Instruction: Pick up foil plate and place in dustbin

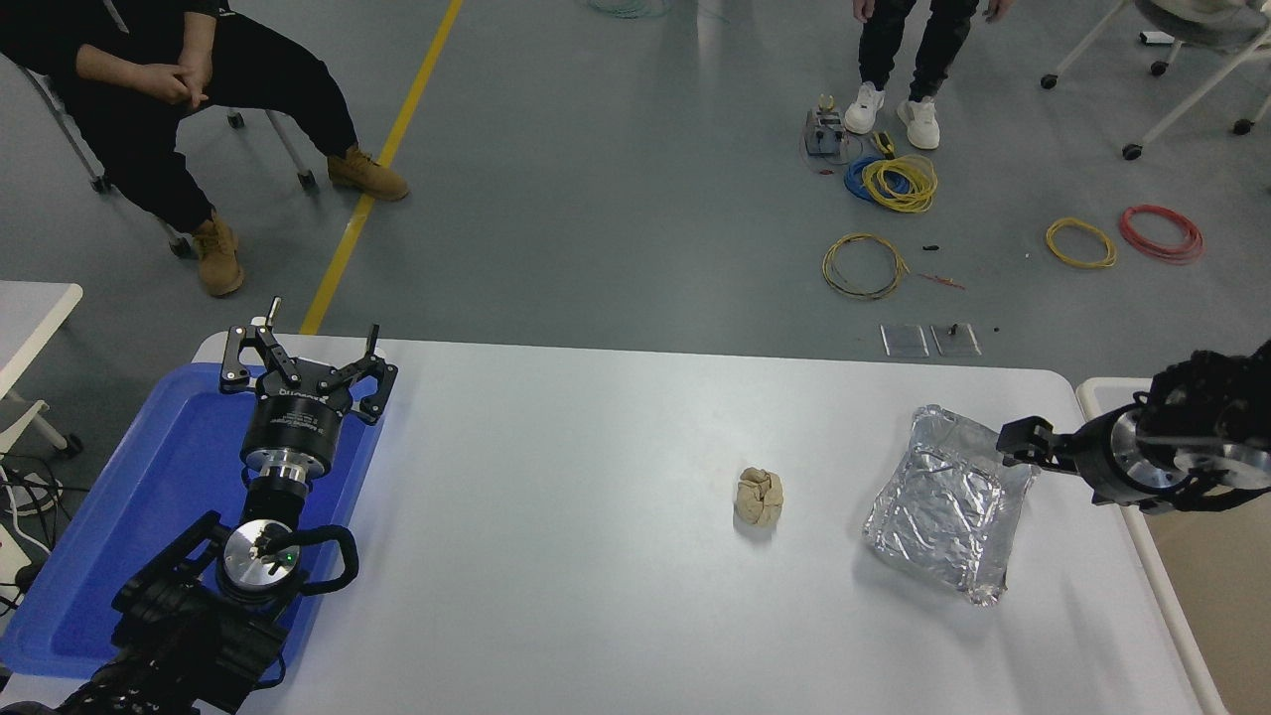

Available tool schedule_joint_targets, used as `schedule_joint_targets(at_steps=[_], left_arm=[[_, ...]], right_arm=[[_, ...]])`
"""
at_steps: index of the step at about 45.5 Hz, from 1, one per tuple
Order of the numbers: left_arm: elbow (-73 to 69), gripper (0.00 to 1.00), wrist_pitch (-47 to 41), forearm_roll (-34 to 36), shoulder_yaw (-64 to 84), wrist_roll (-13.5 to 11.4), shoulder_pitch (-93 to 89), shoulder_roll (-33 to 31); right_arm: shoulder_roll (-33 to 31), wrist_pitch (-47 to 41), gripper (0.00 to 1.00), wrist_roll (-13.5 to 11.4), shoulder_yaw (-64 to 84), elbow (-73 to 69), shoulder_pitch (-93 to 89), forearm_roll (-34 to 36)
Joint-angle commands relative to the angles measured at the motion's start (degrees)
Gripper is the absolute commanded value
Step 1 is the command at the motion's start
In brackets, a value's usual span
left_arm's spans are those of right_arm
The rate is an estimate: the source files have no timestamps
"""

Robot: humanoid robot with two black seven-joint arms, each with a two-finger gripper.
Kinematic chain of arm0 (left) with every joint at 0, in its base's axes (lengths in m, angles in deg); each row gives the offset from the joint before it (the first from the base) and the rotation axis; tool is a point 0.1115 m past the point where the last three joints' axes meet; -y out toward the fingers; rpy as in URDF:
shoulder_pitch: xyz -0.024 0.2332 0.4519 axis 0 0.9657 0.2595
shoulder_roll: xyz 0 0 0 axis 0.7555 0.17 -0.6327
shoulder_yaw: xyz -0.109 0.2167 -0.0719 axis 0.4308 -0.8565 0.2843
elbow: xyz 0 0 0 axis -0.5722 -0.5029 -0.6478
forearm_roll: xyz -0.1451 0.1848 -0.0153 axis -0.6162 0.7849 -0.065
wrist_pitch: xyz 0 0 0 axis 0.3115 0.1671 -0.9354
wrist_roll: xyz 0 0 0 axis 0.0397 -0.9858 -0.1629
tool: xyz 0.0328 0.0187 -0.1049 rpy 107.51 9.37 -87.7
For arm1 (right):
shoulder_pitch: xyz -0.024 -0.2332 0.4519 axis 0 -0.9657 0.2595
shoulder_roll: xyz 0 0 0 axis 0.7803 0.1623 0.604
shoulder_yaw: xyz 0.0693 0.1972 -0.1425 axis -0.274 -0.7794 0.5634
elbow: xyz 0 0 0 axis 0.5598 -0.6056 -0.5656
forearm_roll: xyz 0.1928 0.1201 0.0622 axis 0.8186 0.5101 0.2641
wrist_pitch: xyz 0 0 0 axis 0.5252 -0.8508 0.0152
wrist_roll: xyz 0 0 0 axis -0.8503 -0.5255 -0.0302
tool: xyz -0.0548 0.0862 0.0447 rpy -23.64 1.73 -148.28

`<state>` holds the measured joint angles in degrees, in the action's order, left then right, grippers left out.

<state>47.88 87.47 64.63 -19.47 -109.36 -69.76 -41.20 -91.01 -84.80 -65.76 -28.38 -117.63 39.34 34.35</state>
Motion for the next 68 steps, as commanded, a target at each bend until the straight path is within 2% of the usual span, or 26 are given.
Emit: schedule_joint_targets(at_steps=[1, 17, 23, 33, 45, 52, 56, 63, 68], left_arm=[[0.0, 1.0, 0.0, 0.0, 0.0, 0.0, 0.0, 0.0], [0.0, 1.0, 0.0, 0.0, 0.0, 0.0, 0.0, 0.0], [0.0, 1.0, 0.0, 0.0, 0.0, 0.0, 0.0, 0.0], [0.0, 1.0, 0.0, 0.0, 0.0, 0.0, 0.0, 0.0], [0.0, 1.0, 0.0, 0.0, 0.0, 0.0, 0.0, 0.0], [0.0, 1.0, 0.0, 0.0, 0.0, 0.0, 0.0, 0.0], [0.0, 1.0, 0.0, 0.0, 0.0, 0.0, 0.0, 0.1], [0.0, 1.0, 0.0, 0.0, 0.0, 0.0, 0.0, 0.0], [0.0, 1.0, 0.0, 0.0, 0.0, 0.0, 0.0, 0.0]], right_arm=[[0.2, 3.5, 1.0, 0.0, -3.7, 1.2, -5.1, -0.1], [1.7, 6.2, 0.99, 0.4, -7.3, 6.6, -11.9, -0.2], [2.3, 6.2, 0.98, 0.5, -7.8, 8.5, -13.1, -2.2], [3.7, 6.1, 0.89, 0.6, -8.5, 11.2, -16.3, -4.3], [4.2, 6.4, 0.86, 0.9, -8.6, 11.7, -17.4, -5.3], [4.9, 6.4, 0.67, 1.0, -8.5, 11.9, -17.4, -5.4], [5.1, 6.4, 0.45, 1.1, -8.5, 11.9, -17.4, -5.5], [5.6, 6.3, 0.11, 1.5, -8.5, 11.7, -17.4, -8.1], [5.6, 6.3, 0.0, 2.5, -8.5, 11.7, -17.2, -9.8]])
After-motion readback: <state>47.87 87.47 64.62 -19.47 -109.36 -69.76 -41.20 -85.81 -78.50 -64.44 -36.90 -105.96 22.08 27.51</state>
